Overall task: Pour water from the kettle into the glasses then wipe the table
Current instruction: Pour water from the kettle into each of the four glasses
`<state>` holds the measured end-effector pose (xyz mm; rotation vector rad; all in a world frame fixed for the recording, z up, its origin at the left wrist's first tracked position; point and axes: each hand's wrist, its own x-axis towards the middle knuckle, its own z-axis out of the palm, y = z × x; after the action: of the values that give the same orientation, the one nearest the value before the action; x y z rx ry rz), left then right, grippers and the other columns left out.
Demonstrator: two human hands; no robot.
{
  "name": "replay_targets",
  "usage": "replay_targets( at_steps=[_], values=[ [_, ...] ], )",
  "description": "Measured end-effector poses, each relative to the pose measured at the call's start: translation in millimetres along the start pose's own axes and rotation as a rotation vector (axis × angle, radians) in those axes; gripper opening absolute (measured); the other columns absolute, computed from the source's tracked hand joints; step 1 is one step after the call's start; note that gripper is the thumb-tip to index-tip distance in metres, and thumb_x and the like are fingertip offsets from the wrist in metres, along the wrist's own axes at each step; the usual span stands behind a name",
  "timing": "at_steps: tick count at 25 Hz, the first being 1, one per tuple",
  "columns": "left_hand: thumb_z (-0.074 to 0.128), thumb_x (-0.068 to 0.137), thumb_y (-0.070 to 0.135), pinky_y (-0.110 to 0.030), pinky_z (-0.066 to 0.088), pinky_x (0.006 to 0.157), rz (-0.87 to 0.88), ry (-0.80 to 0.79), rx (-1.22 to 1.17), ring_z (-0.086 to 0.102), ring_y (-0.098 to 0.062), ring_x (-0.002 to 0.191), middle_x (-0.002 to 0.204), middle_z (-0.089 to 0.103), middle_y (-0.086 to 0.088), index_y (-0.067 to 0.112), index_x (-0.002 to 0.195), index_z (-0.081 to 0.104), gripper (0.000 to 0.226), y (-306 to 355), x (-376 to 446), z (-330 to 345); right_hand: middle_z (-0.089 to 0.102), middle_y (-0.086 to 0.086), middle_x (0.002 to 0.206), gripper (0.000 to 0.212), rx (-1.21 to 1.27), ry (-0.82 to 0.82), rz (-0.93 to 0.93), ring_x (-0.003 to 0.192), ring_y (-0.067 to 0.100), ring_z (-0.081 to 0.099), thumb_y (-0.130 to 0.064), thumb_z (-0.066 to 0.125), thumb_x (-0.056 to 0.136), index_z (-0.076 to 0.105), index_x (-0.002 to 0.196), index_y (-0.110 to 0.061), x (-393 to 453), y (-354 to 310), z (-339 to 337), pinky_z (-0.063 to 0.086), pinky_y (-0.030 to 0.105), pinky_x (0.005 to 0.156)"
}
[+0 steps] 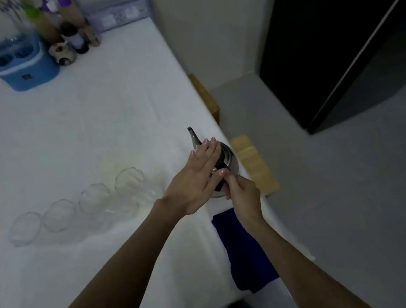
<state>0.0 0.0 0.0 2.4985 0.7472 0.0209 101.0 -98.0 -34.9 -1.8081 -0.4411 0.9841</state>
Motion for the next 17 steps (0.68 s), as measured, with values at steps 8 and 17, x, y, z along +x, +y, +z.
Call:
replay_targets(
  at_steps=[8, 17],
  values=[
    [0.012, 0.098, 0.053, -0.029, -0.005, 0.122, -0.029, 0.04, 0.016, -0.011, -0.007, 0.149, 0.164, -0.003, 0.003, 0.015, 0.156, 0.004, 0.069, 3, 0, 5, 0.056, -0.007, 0.056, 0.025, 0.438, 0.001, 0.083, 0.057, 0.006, 0.046, -0.015, 0.063, 0.095, 0.069, 0.071, -0.011, 8, 5, 5, 0.037, 0.019, 0.053],
    [0.018, 0.101, 0.051, -0.02, -0.015, 0.117, -0.079, 0.093, 0.059, -0.01, -0.01, 0.15, 0.164, -0.001, 0.0, 0.012, 0.155, 0.005, 0.068, 19, -17, 1, 0.051, -0.009, 0.051, 0.048, 0.431, -0.02, -0.044, 0.054, 0.006, 0.042, -0.009, 0.065, 0.093, 0.063, 0.048, -0.025, 0, -5, -4, 0.033, 0.022, 0.055]
  ],
)
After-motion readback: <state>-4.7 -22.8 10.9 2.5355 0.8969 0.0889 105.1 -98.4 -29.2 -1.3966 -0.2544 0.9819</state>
